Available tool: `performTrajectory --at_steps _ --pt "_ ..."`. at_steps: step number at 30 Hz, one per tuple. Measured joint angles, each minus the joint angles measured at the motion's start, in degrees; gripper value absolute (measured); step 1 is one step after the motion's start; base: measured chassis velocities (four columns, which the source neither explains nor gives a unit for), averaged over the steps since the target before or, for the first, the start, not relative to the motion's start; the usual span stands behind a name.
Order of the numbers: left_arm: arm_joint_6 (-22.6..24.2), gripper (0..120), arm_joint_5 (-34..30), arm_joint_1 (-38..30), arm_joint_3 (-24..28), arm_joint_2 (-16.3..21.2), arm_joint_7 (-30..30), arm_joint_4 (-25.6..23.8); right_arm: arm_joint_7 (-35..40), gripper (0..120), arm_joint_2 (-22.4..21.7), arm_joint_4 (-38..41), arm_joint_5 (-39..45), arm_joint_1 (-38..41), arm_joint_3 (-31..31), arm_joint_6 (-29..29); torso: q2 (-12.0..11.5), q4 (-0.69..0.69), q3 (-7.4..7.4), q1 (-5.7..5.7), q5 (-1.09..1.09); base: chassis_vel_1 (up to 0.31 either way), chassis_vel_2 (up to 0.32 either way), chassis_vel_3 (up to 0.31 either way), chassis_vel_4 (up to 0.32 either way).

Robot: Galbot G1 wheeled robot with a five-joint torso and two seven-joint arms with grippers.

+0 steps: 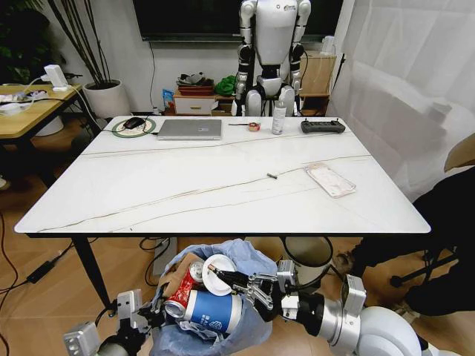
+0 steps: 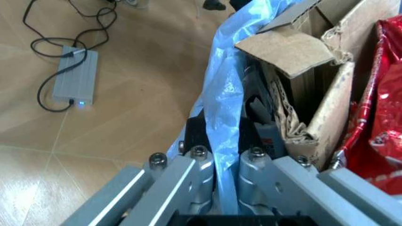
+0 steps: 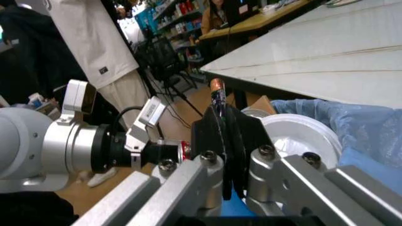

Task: Pick up the trash bin and place the trash from the table into it.

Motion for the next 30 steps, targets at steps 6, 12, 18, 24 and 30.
performTrajectory --at_steps 6,12,18,24,30 --pt "0.0 0 0.0 -0.2 0.1 0.0 0.0 0.0 0.2 22 0.0 -0.4 -0.9 -0.7 0.6 0.1 0.0 0.0 0.0 0.0 0.0 0.0 0.0 0.0 0.0" --pt "0.0 0 -0.2 -0.6 0.3 0.2 0.0 0.3 1.0 42 0.2 -0.2 -1.1 -1.2 2.1 0.2 0.0 0.0 0.0 0.0 0.0 0.0 0.0 0.0 0.0" --pt "0.1 0 -0.2 -0.7 0.5 0.3 0.0 0.8 8.7 66 3.4 -0.5 2.3 5.3 5.0 -0.8 0.0 -0.01 0.0 0.0 0.0 0.0 0.0 0.0 0.0" --pt "0.1 0 -0.2 -0.4 0.5 0.0 0.1 1.0 18.6 87 5.3 -6.5 3.9 16.7 5.6 -4.5 0.0 0.02 0.01 0.0 0.0 0.0 0.0 0.0 0.0" --pt "0.1 0 -0.2 0.0 -0.1 0.0 0.1 0.7 16.3 100 7.9 -17.6 4.3 27.0 3.9 -9.7 0.0 -0.01 0.02 0.0 0.0 0.0 0.0 0.0 0.0"
